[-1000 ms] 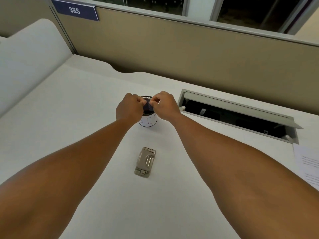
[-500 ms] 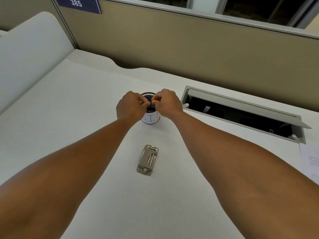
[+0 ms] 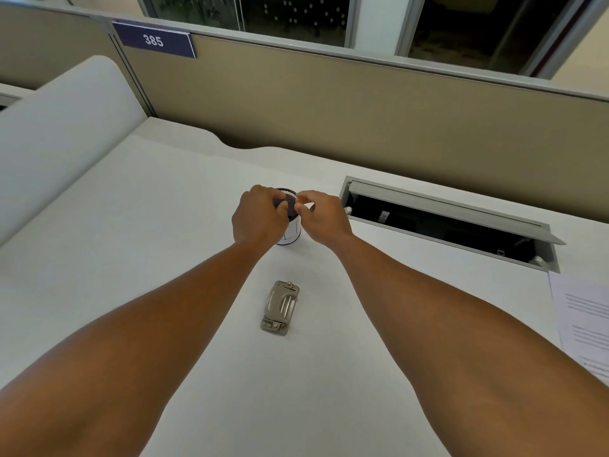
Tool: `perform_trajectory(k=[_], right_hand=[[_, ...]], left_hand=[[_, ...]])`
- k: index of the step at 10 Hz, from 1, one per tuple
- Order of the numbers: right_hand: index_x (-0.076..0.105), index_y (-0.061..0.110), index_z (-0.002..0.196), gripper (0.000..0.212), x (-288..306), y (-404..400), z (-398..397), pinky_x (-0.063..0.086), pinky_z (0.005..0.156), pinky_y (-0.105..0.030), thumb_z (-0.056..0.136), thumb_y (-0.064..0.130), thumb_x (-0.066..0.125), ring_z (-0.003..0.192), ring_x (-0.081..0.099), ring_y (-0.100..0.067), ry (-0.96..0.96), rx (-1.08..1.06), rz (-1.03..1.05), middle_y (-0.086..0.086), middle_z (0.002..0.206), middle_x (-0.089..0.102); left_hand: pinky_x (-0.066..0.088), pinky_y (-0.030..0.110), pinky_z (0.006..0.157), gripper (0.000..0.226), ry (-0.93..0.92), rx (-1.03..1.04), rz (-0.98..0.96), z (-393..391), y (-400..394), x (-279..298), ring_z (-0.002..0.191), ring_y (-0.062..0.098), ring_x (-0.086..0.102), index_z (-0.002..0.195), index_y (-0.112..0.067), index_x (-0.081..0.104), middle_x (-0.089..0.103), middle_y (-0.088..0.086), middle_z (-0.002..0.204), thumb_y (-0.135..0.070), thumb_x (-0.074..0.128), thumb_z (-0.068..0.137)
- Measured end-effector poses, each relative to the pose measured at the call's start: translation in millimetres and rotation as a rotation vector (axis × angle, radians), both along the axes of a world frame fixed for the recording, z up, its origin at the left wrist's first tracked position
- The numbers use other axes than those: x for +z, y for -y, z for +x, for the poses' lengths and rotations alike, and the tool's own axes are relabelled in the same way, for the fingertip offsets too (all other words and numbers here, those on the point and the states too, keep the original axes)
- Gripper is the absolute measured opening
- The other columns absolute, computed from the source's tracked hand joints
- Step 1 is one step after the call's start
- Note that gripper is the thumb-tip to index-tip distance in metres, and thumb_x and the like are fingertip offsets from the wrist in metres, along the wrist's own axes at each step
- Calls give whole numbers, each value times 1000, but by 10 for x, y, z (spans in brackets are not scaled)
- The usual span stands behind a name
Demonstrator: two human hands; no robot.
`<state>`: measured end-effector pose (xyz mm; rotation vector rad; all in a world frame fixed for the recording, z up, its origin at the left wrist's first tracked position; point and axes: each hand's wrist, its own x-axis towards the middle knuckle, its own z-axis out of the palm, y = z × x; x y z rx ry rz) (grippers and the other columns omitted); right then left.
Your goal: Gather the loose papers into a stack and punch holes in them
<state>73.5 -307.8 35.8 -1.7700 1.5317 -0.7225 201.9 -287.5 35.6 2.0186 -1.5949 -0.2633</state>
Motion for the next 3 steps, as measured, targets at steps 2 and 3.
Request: perform_trajectory(k=[2, 3], right_hand=[[57, 18, 131, 37, 112, -286, -316, 44, 103, -42, 96, 30, 51, 123, 53, -20, -59, -27, -34, 0, 135, 58], [53, 20, 135, 42, 160, -443, -475, 37, 108, -37, 96, 37, 49, 132, 44, -18, -92, -62, -72, 1, 141, 53]], left_hand=[[50, 36, 96, 34, -8, -36, 11, -192, -242, 145, 118, 23, 58, 128, -19, 60, 63, 3, 131, -33, 56, 97], [52, 38, 98, 33, 2, -65, -4, -341, -355, 211, 116, 23, 61, 126, -17, 60, 64, 4, 130, -33, 55, 98]])
